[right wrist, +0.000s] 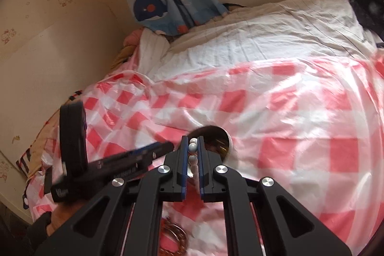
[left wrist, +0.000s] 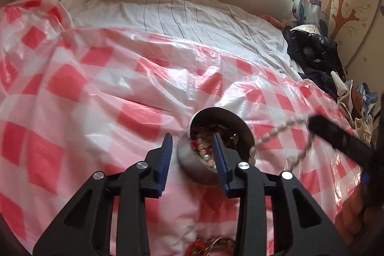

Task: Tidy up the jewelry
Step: 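Open both tools over the silver tin to drop the bracelets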

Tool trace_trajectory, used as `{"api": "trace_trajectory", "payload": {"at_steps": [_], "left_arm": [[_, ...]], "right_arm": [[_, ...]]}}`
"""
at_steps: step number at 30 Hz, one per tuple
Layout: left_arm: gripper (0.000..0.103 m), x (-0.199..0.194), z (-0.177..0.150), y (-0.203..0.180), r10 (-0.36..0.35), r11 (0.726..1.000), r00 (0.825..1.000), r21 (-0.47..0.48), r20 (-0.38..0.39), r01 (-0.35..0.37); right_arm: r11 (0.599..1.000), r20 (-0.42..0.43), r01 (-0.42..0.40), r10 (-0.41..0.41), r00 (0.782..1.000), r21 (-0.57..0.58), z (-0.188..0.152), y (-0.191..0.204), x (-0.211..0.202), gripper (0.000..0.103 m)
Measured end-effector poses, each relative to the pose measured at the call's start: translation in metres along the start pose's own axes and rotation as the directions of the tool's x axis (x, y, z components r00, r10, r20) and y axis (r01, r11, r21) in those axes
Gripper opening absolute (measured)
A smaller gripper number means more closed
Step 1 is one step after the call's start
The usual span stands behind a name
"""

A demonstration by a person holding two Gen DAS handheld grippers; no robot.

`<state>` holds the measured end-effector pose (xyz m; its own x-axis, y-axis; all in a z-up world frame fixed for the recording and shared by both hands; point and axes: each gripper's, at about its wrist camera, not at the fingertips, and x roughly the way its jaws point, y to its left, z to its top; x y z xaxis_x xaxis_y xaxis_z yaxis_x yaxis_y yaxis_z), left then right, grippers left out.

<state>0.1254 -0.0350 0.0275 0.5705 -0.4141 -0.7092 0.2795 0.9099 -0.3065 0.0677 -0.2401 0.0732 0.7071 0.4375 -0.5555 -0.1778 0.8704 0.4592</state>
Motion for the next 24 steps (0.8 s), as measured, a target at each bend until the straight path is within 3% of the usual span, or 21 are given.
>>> {"api": "trace_trajectory", "payload": {"at_steps": [2,5,9,12,15,18,21,24], "left_arm": [[0.039,-0.013,-0.004,0.004,0.009,1.000,1.000,0.026,0.002,-0.009],[0.044,-0.034,-0.024,0.012,0.018,0.997,1.000,0.072,-0.018,-0.016],[0.047,-0.052,-0.064,0.015,-0.011,0.990,0.998,0.140,-0.065,0.020],[0.047,-0.048,-0.089,0.010,-0.029,0.983,0.994,0.176,-0.101,0.047],[0.047,-0.038,-0.099,-0.003,-0.035,0.970,0.990,0.232,-0.136,0.067],[0.047,-0.039,-0.103,-0.012,-0.006,0.958,0.993,0.285,-0.116,0.039],[0.048,-0.039,-0.096,-0.003,0.025,0.970,0.995,0.244,-0.100,0.000],[0.048,-0.040,-0.089,0.013,0.040,0.985,0.995,0.174,-0.090,-0.024]], "right_arm": [[0.999,-0.005,-0.036,0.037,0.999,0.022,0.007,0.003,0.011,0.008],[0.992,-0.051,0.129,-0.129,0.990,-0.010,0.003,-0.006,0.036,0.043],[0.985,-0.098,0.172,-0.168,0.981,0.031,-0.021,-0.025,0.032,0.043],[0.986,-0.101,0.159,-0.153,0.983,0.048,-0.039,-0.028,0.009,0.043],[0.986,-0.106,0.148,-0.140,0.985,0.076,-0.062,-0.029,-0.006,0.047],[0.992,-0.189,0.115,-0.104,0.976,0.045,-0.080,-0.023,-0.001,0.047],[0.995,-0.278,0.073,-0.088,0.956,-0.066,-0.095,-0.006,0.016,0.047],[0.989,-0.314,0.055,-0.096,0.945,-0.137,-0.109,0.006,0.027,0.045]]}}
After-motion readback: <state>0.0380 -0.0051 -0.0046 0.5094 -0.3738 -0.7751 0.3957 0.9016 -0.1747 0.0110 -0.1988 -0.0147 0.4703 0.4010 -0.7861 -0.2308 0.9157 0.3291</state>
